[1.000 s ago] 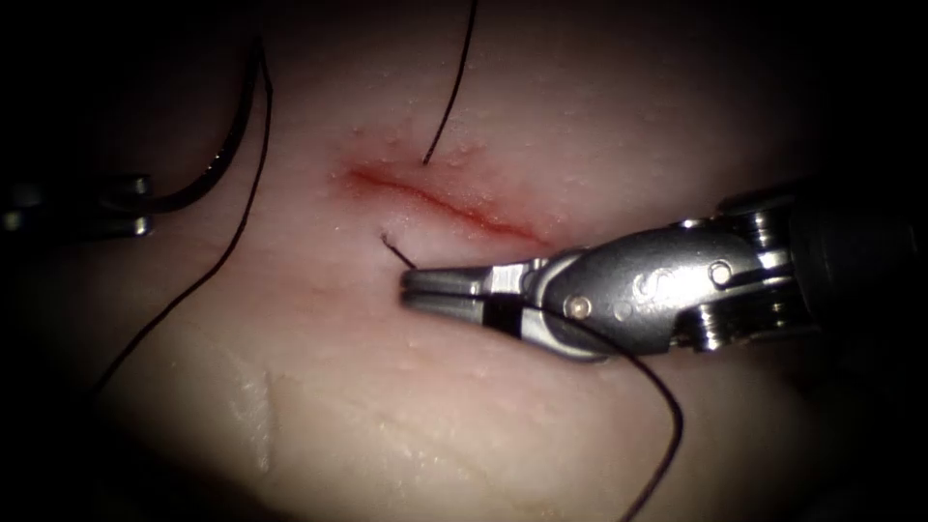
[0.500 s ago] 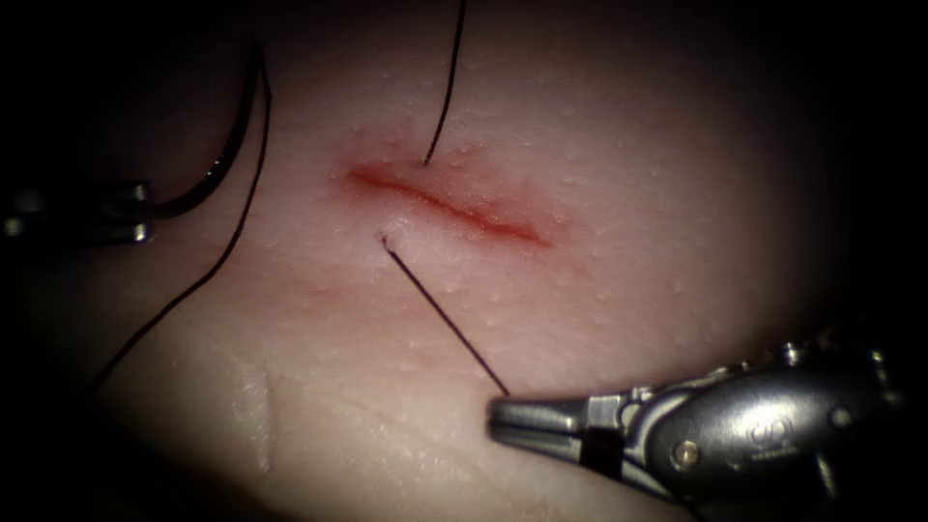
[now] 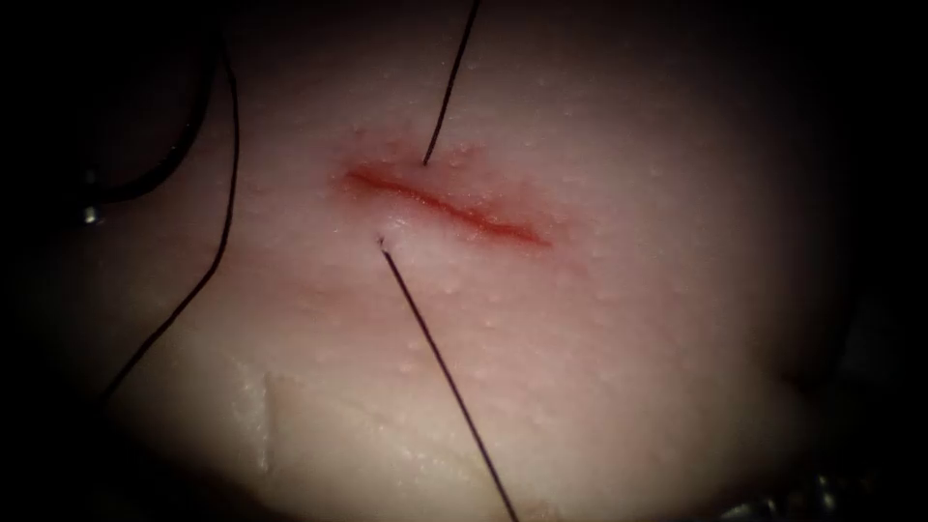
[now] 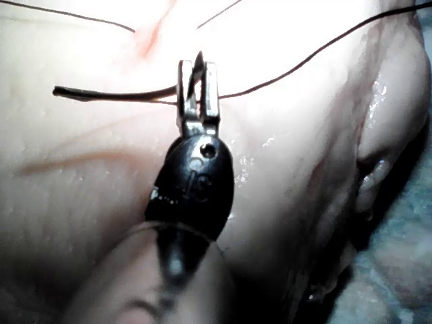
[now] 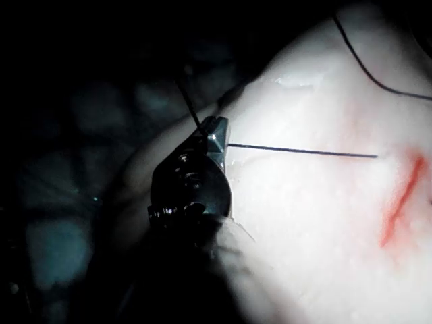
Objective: Wound Closure
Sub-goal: Right hand pulls suture through skin until only a short tail remains
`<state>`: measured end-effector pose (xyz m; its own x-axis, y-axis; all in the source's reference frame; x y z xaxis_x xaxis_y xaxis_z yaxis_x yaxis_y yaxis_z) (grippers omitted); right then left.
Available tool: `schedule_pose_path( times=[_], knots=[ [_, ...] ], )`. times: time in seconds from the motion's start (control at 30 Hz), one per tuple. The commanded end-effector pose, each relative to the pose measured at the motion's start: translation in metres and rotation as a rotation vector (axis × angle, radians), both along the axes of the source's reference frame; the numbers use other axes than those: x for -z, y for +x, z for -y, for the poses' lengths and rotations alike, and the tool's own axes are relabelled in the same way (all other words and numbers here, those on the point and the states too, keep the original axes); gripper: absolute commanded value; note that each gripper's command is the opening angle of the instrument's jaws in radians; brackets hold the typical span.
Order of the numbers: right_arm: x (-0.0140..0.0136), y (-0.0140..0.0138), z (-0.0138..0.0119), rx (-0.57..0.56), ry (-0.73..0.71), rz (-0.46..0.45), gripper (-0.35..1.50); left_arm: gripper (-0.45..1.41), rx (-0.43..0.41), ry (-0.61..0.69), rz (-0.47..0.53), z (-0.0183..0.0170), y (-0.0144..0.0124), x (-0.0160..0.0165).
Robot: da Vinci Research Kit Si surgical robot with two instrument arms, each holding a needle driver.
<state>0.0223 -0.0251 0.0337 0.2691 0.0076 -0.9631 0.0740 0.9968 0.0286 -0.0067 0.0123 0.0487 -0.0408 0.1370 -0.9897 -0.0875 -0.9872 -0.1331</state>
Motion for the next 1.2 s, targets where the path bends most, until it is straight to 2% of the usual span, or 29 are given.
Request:
schedule_pose_path(
  times=[0.03,0.07,0.17,0.2,0.23,0.37,0.6,0.7,0.93,1.2],
  knots=[
    [0.0,0.0006,0.0012,0.008,0.005,-0.007,-0.35,-0.45,0.0,0.004,0.0,0.0009,-0.0007,-0.0005],
    [0.0001,0.0008,0.001,0.006,0.007,-0.006,-0.32,-0.45,0.0,0.004,0.0,0.0009,-0.0008,-0.0005],
    [0.0003,0.0009,-0.0004,-0.01,0.034,0.003,1.01,-0.45,0.002,0.004,-0.001,0.0008,-0.001,-0.0005],
    [0.0003,0.0009,-0.001,-0.021,0.041,0.016,1.2,-0.45,0.002,0.004,-0.001,0.0008,-0.001,-0.0005],
    [0.0003,0.0008,-0.0017,-0.034,0.043,0.023,1.3,-0.45,0.002,0.005,-0.001,0.0008,-0.0011,-0.0005],
    [-0.0003,0.0,-0.0053,-0.062,0.065,0.037,1.43,-0.45,0.003,0.005,-0.001,0.0008,-0.0011,-0.0005],
    [-0.0022,-0.0012,-0.0105,-0.094,0.077,0.057,1.46,-0.45,0.002,0.005,-0.001,0.0008,-0.0011,-0.0004],
    [-0.0034,-0.0014,-0.0119,-0.093,0.064,0.074,1.46,-0.45,0.002,0.005,-0.001,0.0008,-0.0011,-0.0004],
    [-0.0054,-0.0012,-0.0135,-0.095,0.061,0.087,1.46,-0.45,0.003,0.005,-0.001,0.0008,-0.0011,-0.0004],
    [-0.007,0.0012,-0.0141,-0.083,0.033,0.127,1.45,-0.45,0.004,0.005,-0.002,0.0008,-0.0013,-0.0004]
  ],
)
